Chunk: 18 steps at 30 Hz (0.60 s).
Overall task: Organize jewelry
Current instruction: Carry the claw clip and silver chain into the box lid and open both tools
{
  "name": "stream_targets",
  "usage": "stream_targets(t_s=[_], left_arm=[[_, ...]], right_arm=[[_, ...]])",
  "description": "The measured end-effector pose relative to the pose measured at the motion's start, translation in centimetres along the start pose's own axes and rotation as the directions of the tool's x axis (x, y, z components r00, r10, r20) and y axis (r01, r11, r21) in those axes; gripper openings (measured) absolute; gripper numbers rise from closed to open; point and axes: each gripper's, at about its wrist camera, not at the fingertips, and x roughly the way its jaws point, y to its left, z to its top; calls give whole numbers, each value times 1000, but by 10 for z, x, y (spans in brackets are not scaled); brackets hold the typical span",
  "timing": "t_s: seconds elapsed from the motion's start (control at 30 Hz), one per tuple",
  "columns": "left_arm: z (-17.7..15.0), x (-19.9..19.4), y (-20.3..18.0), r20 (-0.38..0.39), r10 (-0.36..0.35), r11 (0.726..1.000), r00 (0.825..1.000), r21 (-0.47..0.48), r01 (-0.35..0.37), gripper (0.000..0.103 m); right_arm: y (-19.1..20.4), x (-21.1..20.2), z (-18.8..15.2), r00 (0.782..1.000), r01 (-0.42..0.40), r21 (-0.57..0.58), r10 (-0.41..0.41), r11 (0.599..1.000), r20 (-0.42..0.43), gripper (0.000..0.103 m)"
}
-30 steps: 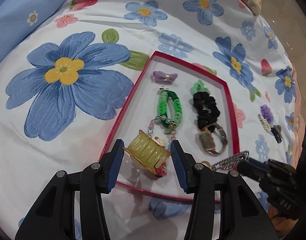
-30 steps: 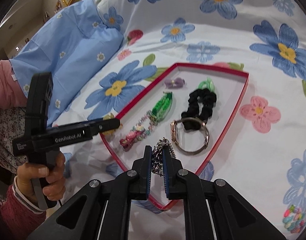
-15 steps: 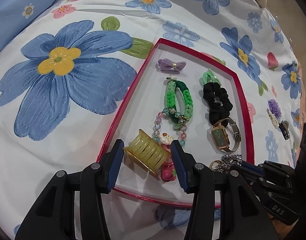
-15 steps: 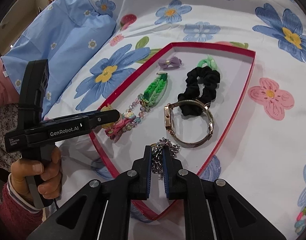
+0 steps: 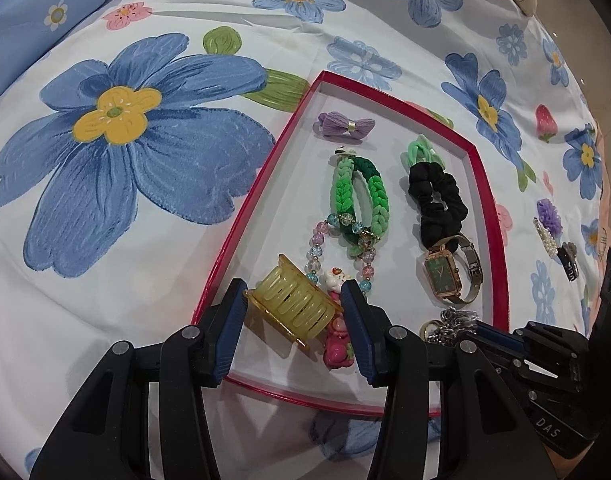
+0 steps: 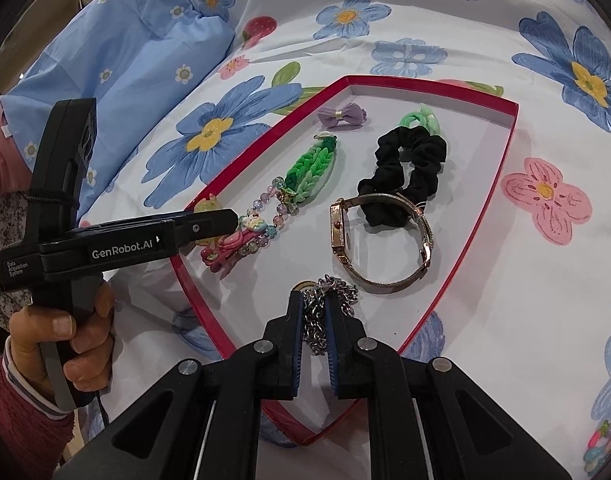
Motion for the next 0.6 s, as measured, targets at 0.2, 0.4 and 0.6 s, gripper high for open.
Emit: stream_targets(t_s=[0.2, 0.4, 0.6], left_arm=[[0, 1, 1, -1, 3, 1000, 1000, -4, -3, 48], [0, 1, 2, -6, 3, 1000, 1000, -9, -3, 51], [0, 0, 1, -13, 0, 1000, 1000, -18, 0, 56]], right_arm=[[0, 1, 1, 1000, -1, 0, 1, 1000, 0, 12], [0, 0, 0, 1000, -12, 4, 12, 1000, -2, 14], [-1, -4, -1, 1000, -25, 14, 25, 1000, 5, 16]])
